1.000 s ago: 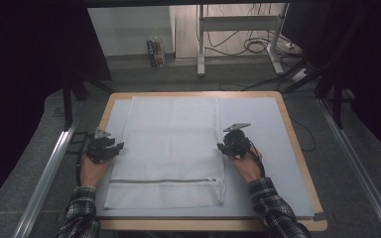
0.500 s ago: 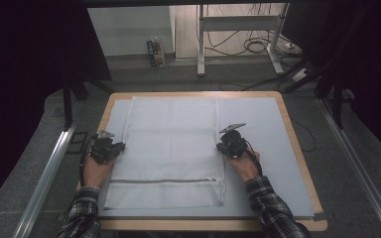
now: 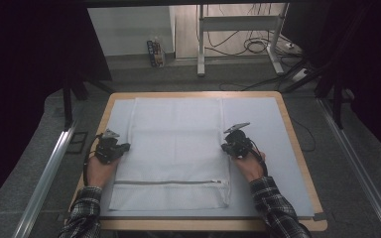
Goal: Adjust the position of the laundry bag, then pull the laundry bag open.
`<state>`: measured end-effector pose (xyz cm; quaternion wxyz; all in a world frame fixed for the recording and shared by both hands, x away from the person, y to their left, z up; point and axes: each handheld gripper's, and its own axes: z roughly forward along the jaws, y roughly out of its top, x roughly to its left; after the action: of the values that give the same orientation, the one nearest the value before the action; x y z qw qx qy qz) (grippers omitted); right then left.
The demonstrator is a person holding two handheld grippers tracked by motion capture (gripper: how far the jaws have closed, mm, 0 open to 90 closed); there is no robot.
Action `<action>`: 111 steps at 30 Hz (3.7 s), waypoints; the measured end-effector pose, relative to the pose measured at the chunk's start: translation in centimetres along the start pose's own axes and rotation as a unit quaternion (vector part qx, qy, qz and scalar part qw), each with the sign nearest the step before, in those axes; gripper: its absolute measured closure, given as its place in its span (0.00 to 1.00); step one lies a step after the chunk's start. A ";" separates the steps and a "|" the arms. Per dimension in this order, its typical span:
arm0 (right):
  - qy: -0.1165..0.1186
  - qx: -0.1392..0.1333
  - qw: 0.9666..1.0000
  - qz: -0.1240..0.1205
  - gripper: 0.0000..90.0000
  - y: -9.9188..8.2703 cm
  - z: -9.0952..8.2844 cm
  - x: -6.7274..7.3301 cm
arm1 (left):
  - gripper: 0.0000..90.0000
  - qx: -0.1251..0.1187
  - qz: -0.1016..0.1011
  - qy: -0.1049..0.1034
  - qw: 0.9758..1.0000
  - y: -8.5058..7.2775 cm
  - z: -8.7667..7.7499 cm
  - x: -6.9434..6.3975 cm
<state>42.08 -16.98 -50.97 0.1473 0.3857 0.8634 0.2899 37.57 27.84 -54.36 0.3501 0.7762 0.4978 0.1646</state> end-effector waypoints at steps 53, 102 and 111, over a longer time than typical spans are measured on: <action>-0.006 -0.022 1.000 0.018 0.28 -5.2 -5.0 -3.5 | 0.26 0.013 0.080 -0.051 0.995 0.4 -0.1 -5.5; 0.069 -0.036 0.997 0.019 0.57 -12.4 -12.4 1.0 | 0.05 0.003 0.128 -0.076 0.989 -1.5 -3.1 -11.4; 0.104 -0.010 0.995 -0.003 0.65 -13.3 -12.3 2.7 | 0.05 -0.013 0.122 -0.128 0.984 -1.6 -3.5 -13.7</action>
<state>26.75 -26.83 -49.52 0.0616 0.3497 0.8721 0.3367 28.22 17.39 -51.76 0.3985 0.8413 0.3477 0.1119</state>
